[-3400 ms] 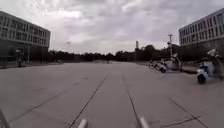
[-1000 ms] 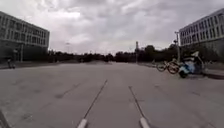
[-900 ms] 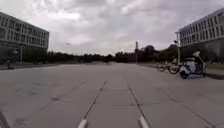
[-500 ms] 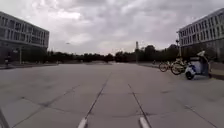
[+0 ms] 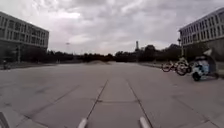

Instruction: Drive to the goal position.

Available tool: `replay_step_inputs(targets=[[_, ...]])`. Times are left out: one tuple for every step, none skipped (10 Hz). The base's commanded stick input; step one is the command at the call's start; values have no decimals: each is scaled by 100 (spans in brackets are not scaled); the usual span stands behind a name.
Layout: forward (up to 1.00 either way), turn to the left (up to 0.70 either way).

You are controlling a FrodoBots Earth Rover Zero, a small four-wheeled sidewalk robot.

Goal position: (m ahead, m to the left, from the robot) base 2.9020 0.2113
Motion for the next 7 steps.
replay_step_inputs(targets=[[70, -18], [70, -18], [70, -19], [70, -32], [70, -35], [70, -35], [70, -35]])
